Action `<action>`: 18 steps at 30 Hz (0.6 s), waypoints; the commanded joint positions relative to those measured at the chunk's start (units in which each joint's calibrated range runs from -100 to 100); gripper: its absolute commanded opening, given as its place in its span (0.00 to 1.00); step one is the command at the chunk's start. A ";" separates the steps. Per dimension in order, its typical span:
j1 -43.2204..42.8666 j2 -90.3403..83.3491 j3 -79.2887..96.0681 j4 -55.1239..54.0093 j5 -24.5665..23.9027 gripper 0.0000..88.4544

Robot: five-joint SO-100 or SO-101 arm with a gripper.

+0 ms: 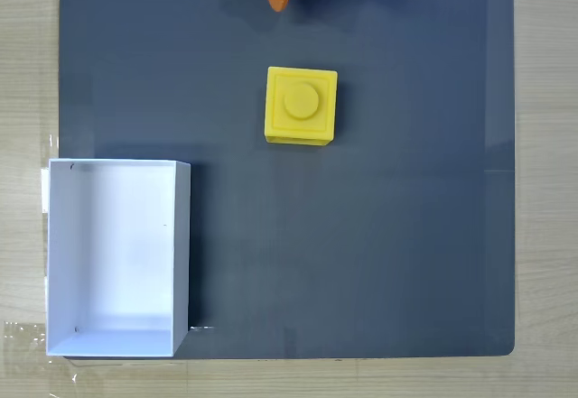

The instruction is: Grasp a yellow block and put it in the box

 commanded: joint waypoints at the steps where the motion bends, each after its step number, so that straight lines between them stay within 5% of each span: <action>1: -0.15 -0.08 0.17 -0.13 0.12 0.02; 18: 0.18 1.45 -0.74 -1.26 0.12 0.02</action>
